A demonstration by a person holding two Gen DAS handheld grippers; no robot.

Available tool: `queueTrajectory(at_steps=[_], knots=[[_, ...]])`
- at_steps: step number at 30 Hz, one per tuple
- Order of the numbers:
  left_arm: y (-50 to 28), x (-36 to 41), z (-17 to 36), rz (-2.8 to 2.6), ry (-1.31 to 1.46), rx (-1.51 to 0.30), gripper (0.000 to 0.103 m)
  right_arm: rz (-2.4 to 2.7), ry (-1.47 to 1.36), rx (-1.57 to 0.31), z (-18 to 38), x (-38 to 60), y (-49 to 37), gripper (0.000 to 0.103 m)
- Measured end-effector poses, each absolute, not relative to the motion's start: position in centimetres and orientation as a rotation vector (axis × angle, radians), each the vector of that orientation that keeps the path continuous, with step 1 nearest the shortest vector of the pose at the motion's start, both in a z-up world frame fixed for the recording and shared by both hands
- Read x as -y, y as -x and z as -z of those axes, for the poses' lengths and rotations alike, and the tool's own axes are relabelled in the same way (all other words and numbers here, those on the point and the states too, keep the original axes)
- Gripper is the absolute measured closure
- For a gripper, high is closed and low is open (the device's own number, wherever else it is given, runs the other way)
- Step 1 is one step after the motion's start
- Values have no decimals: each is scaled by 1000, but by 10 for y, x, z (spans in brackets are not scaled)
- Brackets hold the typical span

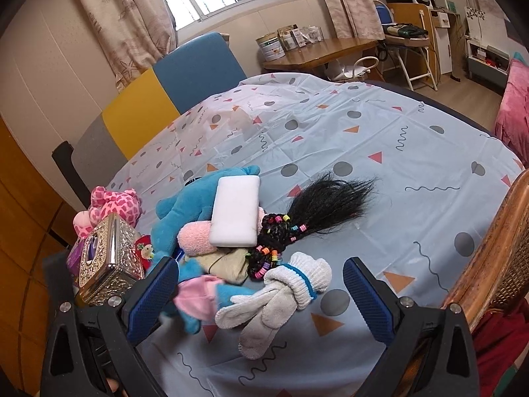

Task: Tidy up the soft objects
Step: 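Carry the doll into the gold tin tray with the left tool while the right tool grasps the grey-white socks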

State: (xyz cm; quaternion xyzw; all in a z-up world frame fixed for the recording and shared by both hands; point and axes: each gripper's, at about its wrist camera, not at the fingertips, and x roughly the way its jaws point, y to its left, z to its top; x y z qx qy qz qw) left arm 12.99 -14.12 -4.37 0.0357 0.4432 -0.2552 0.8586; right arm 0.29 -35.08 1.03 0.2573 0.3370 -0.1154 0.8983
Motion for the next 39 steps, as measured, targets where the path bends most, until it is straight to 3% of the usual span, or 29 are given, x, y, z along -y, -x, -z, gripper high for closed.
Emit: queueTrajectory(at_steps=[18, 26, 30, 32, 36, 39], knots=[[-61, 8, -22, 440, 71, -762, 58, 264, -532, -847, -4, 346, -20, 10], [-55, -74, -34, 299, 170, -722, 56, 365, -442, -1069, 30, 322, -54, 10], [-54, -119, -29, 182, 222, -728, 56, 423, -431, -1174, 54, 319, -72, 21], [-58, -139, -22, 128, 248, -742, 55, 420, -420, -1206, 61, 317, -78, 32], [-65, -168, -6, 20, 289, -775, 53, 381, -407, -1251, 74, 309, -84, 73], [-76, -177, 4, -21, 302, -800, 52, 387, -364, -1238, 75, 303, -85, 74]])
